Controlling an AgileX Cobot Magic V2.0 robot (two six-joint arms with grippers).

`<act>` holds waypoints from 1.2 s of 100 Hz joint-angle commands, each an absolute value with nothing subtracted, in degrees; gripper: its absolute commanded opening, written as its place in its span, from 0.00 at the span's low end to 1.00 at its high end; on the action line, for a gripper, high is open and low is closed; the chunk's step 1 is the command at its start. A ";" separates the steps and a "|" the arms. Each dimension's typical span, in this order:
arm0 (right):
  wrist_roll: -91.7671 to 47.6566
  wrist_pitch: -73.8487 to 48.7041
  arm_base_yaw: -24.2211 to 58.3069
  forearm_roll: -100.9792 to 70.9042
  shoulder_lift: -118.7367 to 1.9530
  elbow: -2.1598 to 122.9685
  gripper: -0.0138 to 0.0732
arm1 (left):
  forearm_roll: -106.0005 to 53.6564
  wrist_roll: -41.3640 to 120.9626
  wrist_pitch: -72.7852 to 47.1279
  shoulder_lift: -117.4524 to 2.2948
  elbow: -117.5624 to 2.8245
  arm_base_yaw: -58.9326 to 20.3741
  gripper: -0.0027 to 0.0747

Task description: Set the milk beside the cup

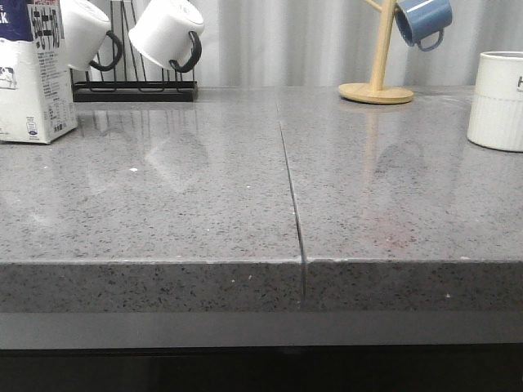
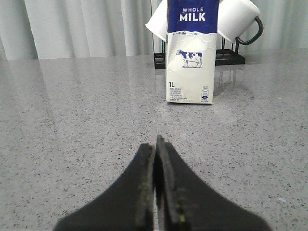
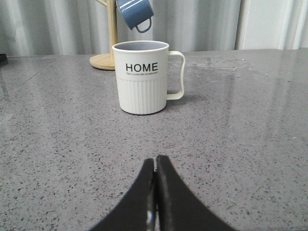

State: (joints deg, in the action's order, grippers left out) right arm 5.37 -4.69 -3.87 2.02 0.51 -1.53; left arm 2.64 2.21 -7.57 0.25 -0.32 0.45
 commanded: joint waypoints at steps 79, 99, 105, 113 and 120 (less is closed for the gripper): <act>5.04 0.00 -4.30 2.58 1.62 -1.02 0.14 | 2.66 2.15 -3.26 2.00 2.27 0.48 0.01; 5.04 -4.17 -4.30 2.64 0.98 2.64 0.14 | 2.66 2.15 -3.26 2.00 2.27 0.48 0.01; 5.04 -7.25 -4.30 2.64 -0.35 5.46 0.14 | 2.66 2.15 -3.26 2.00 2.27 0.48 0.01; 5.04 -10.74 -4.30 2.64 -3.26 9.39 0.14 | 2.66 2.15 -3.26 2.00 2.27 0.48 0.01; 5.04 -12.10 -4.30 2.64 -6.75 12.85 0.14 | 2.66 2.15 -3.26 2.00 2.27 0.48 0.01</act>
State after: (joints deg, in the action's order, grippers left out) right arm 5.37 -13.91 -3.87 2.06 -2.44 7.55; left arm 2.64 2.21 -7.57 0.25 -0.32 0.45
